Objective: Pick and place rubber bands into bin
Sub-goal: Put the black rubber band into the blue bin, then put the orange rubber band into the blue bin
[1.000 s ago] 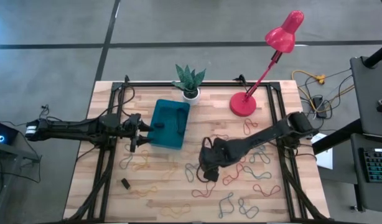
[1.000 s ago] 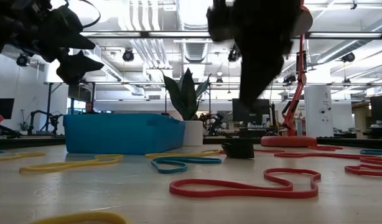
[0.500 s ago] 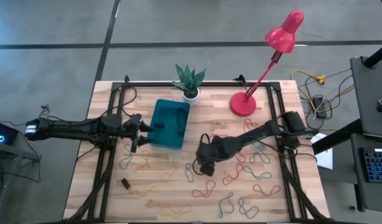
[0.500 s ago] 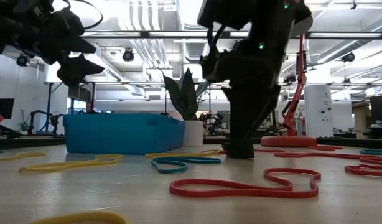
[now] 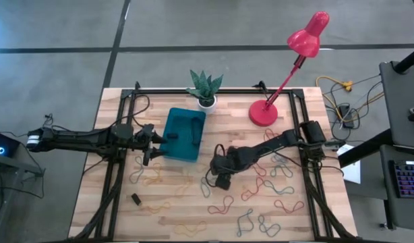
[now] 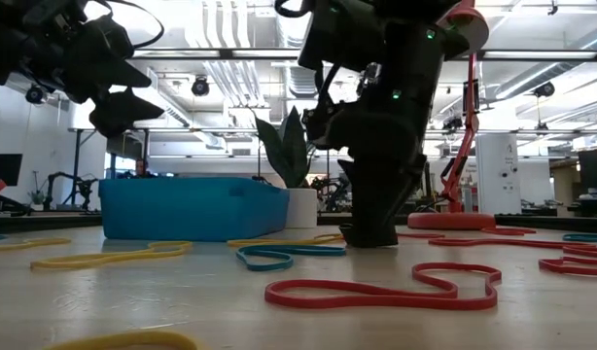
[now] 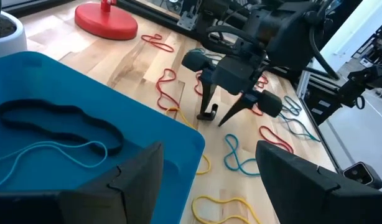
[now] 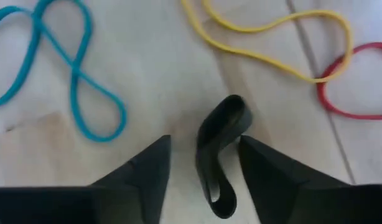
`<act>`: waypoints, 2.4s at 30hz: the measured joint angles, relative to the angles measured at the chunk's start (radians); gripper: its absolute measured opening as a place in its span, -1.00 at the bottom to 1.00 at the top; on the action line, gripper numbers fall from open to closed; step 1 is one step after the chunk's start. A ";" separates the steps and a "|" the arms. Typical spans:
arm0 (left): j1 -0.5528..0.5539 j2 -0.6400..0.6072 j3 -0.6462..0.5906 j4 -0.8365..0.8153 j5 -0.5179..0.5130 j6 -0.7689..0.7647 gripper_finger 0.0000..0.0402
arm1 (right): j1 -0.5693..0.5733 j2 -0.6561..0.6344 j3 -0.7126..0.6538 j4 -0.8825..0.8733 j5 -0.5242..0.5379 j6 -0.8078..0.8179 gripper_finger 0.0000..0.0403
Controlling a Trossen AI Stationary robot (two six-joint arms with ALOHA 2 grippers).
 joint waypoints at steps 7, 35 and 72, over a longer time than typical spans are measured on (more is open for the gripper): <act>0.000 0.001 0.000 0.007 0.000 0.000 0.20 | -0.081 -0.002 0.011 -0.015 0.019 -0.031 -0.88; 0.000 -0.005 0.003 0.103 0.001 0.000 0.20 | -0.362 0.272 1.026 -0.244 -0.063 -0.402 -0.06; 0.000 0.164 0.002 0.105 0.001 0.000 0.20 | -0.212 -0.143 -0.090 -0.038 0.066 -0.932 0.04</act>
